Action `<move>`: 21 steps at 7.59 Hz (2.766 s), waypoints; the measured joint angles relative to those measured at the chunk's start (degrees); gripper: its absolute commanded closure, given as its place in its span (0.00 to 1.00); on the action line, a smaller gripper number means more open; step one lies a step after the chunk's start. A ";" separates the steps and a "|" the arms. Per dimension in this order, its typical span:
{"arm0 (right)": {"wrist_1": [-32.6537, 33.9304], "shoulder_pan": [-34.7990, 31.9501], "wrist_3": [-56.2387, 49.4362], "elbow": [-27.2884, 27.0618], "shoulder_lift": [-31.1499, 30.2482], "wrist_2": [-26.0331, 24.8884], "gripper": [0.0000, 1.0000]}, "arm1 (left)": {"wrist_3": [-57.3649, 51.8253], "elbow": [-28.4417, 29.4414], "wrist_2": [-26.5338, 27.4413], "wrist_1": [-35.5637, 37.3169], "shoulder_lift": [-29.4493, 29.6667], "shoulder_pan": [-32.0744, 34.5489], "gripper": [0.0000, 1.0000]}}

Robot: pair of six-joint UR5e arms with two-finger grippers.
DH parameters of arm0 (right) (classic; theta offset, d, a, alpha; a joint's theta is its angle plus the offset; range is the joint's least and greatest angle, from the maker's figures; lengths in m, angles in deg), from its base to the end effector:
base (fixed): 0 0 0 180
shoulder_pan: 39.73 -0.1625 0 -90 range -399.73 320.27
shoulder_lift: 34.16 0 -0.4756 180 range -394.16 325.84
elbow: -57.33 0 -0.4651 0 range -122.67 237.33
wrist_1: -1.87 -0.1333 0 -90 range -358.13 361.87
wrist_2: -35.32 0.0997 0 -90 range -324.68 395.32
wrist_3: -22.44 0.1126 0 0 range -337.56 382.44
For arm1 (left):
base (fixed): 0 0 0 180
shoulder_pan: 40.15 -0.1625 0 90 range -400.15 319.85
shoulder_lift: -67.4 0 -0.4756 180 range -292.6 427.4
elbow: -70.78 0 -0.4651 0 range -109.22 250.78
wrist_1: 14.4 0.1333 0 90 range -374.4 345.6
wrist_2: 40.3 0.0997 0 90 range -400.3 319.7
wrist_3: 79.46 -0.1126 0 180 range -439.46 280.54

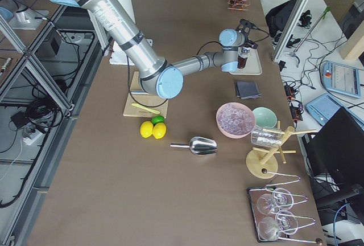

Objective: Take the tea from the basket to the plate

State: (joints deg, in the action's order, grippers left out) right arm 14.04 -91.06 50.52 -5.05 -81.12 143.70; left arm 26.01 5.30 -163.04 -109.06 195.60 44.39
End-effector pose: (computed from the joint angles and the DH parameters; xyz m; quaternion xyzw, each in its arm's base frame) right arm -0.4697 -0.7435 0.2808 0.5389 -0.4863 -0.1782 0.6643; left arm 0.0108 -0.8734 0.4848 -0.1425 0.2837 -0.6968 0.6432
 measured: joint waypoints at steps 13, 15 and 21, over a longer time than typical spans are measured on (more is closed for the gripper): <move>74.73 -25.33 -28.36 -26.83 -29.92 30.69 0.00 | -25.29 -30.29 -8.93 3.73 -18.06 2.14 0.02; 82.71 -26.22 -28.29 -31.54 -33.21 30.82 0.00 | -42.40 -36.26 -11.86 4.08 -26.09 2.12 0.02; 90.84 -28.74 -28.36 -36.93 -45.14 30.25 0.00 | -79.60 -39.99 -10.20 3.71 -44.05 3.35 0.03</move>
State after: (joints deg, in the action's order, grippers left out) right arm 104.88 -119.80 22.16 -41.98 -126.26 173.95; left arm -53.59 -34.69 -173.25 -105.35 151.55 47.74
